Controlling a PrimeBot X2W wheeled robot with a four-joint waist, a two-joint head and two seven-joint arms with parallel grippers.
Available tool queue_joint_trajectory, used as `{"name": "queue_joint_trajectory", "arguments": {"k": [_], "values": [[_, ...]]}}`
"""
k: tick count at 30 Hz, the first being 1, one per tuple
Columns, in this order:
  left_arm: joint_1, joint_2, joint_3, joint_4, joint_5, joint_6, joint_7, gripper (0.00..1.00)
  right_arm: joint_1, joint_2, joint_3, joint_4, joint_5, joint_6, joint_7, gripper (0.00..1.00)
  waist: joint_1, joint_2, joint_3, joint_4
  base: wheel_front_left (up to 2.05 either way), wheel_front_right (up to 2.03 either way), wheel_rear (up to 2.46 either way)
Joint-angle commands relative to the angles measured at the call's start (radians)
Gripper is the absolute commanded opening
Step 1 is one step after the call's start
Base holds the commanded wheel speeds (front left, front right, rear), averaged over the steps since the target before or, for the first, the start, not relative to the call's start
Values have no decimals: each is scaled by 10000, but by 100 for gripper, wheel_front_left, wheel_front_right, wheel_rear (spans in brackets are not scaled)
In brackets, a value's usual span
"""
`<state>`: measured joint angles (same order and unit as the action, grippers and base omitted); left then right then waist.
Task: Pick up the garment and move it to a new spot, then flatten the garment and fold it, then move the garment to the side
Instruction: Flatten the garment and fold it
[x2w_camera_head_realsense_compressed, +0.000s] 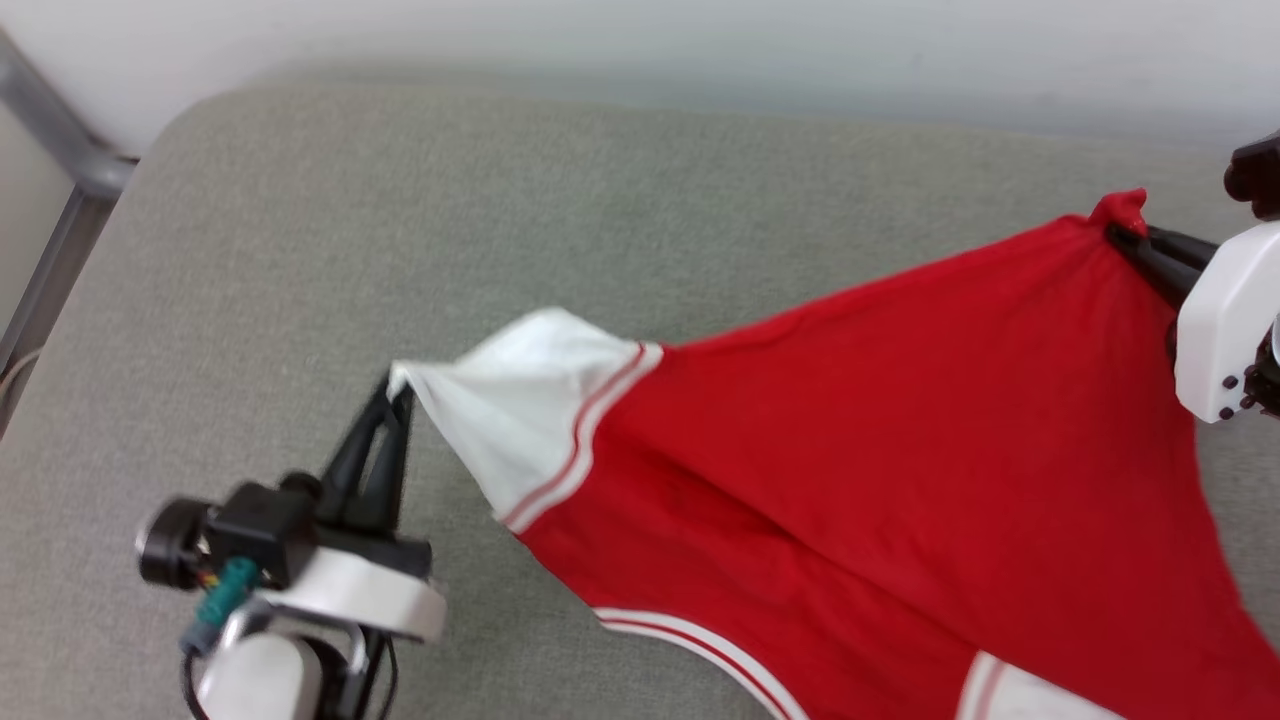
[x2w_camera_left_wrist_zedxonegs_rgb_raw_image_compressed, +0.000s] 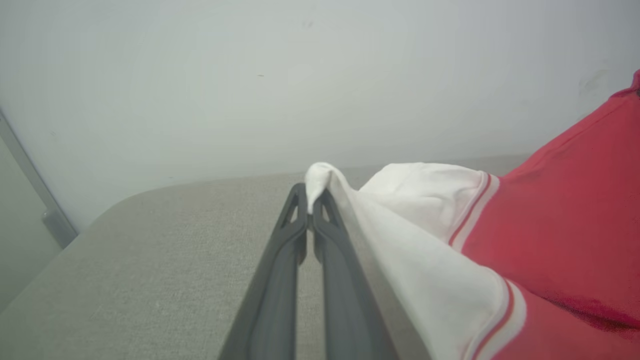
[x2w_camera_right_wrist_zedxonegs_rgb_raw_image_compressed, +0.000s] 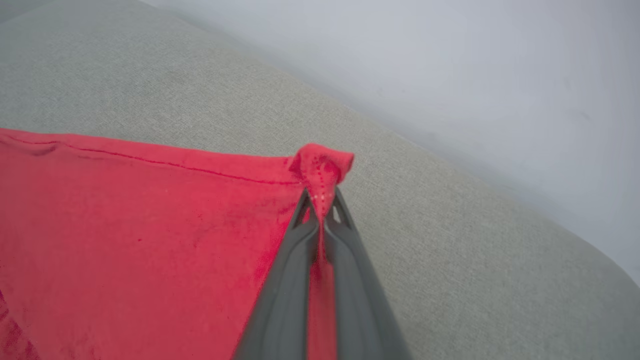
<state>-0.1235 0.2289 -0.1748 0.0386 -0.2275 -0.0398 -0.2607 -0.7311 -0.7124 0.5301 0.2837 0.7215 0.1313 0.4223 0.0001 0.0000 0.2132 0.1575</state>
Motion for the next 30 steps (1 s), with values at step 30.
{"name": "queue_joint_trajectory", "arguments": {"k": [30], "values": [[-9695, 1624, -576, 459, -108, -843, 1899, 0, -3088, 1822, -3148, -1508, -2126, -11, -845, 0, -1, 0, 897, -1392, 0, 0, 0]]}}
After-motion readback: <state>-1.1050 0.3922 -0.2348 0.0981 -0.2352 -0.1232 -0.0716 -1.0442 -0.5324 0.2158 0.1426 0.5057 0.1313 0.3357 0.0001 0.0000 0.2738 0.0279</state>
